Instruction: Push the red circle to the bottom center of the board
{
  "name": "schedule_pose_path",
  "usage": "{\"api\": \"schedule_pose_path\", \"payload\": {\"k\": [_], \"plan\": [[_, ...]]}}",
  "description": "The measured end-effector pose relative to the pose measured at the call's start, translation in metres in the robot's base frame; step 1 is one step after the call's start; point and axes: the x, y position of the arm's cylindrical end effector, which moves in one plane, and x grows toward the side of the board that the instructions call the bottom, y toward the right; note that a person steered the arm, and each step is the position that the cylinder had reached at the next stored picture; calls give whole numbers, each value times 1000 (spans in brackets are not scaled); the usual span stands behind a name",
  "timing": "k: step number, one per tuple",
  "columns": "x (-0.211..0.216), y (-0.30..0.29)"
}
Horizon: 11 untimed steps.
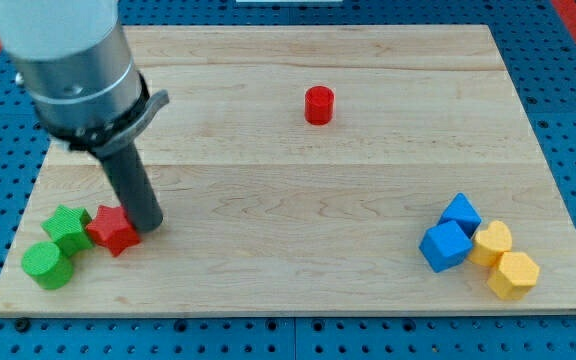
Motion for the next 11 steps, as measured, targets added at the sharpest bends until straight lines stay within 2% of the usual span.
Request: {"api": "schedule_pose_path", "payload": {"k": [1, 3, 4, 5, 6, 7, 8, 10, 11], "plan": [[-25, 51], [-115, 248], [-178, 250], [-201, 199], [-186, 120], [-137, 60], [-80, 43], [-35, 59], [-59, 80]]}}
